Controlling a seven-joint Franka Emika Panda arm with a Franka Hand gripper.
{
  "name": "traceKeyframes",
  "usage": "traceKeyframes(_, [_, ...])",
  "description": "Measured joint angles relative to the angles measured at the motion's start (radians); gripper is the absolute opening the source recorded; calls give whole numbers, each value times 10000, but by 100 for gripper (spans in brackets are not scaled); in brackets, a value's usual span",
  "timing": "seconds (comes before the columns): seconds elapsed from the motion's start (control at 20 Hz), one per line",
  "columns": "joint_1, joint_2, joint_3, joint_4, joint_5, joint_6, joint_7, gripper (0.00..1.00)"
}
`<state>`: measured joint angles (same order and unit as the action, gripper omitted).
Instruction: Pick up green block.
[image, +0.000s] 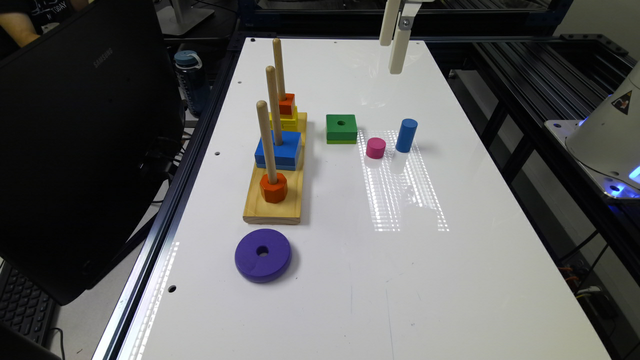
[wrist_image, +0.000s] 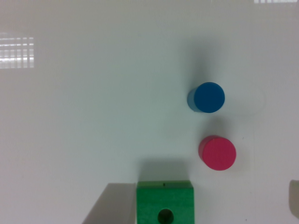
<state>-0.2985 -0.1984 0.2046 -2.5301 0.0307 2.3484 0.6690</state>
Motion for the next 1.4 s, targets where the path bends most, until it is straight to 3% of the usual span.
traceKeyframes(0.4, [-166,36,-3,122,-15,23,-107,100])
traceKeyframes(0.85, [-227,279,-1,355,-32,30,-148,100])
traceKeyframes(1.1, [-319,572,-1,619,-65,54,-212,100])
traceKeyframes(1.4, [-364,1230,0,614,-171,689,-213,100])
